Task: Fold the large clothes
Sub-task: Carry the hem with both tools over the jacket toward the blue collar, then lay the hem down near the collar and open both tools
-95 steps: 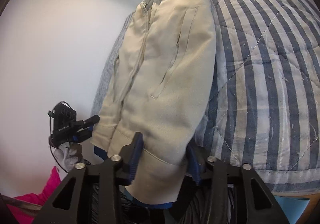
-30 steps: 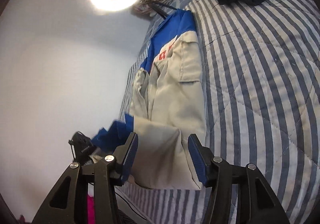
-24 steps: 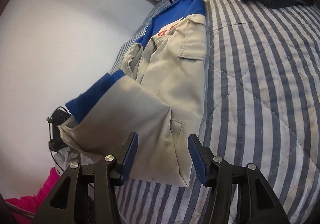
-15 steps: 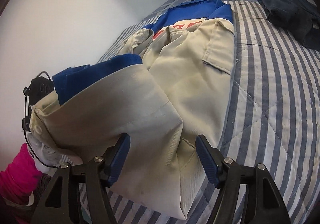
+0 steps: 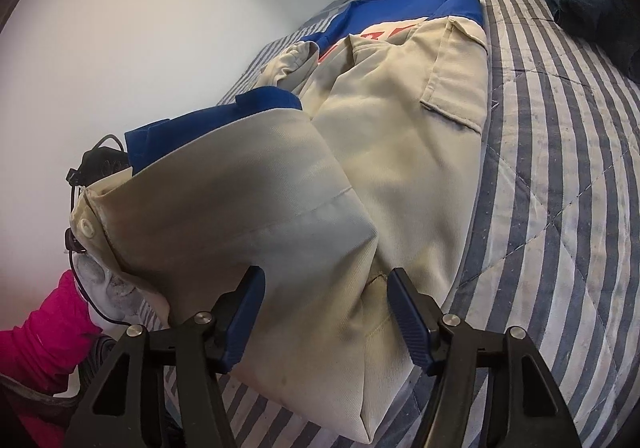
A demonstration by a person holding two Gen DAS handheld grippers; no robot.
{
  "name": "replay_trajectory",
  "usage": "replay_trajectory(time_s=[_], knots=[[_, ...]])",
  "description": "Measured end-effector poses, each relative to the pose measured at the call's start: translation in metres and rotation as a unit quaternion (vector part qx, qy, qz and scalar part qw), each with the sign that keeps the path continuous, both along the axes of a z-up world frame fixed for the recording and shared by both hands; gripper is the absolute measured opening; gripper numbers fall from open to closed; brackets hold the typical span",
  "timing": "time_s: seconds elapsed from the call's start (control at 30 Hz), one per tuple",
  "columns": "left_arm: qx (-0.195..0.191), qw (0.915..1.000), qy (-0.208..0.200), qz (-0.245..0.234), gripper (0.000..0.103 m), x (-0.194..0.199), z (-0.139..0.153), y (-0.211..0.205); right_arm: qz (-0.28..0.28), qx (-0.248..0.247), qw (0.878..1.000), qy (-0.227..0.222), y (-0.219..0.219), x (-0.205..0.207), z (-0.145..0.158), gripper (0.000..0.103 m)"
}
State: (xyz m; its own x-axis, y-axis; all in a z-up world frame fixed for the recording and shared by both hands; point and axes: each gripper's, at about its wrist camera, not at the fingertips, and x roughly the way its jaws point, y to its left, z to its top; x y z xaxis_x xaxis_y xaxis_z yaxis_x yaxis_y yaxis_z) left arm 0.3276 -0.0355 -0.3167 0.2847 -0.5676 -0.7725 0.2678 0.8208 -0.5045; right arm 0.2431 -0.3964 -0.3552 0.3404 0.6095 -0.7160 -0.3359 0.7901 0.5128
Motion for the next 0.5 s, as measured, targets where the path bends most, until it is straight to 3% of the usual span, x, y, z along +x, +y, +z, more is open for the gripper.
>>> replay_trajectory(time_s=[0.03, 0.07, 0.1, 0.27, 0.4, 0.5], knots=[[0.001, 1.0, -0.001, -0.004, 0.034, -0.003, 0.0, 0.0, -0.004, 0.004, 1.0, 0.001, -0.001, -0.001, 0.0, 0.06], [0.007, 0.9999, -0.003, -0.012, 0.017, -0.004, 0.001, -0.001, -0.004, 0.012, 1.0, 0.005, -0.001, -0.001, -0.001, 0.048], [0.02, 0.9997, -0.006, -0.007, 0.012, -0.006, 0.001, -0.001, -0.005, 0.016, 1.0, 0.009, -0.005, -0.007, -0.001, 0.04], [0.048, 0.9973, -0.041, 0.036, 0.001, -0.026, 0.02, -0.005, -0.015, 0.02, 1.0, 0.001, -0.006, -0.023, 0.003, 0.005], [0.037, 0.9933, -0.062, 0.09, 0.001, -0.051, 0.042, 0.013, -0.025, 0.04, 0.999, -0.018, -0.018, -0.047, 0.021, 0.002], [0.029, 0.9876, -0.054, 0.145, 0.001, -0.061, 0.041, 0.035, -0.045, 0.064, 0.997, -0.028, -0.034, -0.065, 0.03, 0.001]])
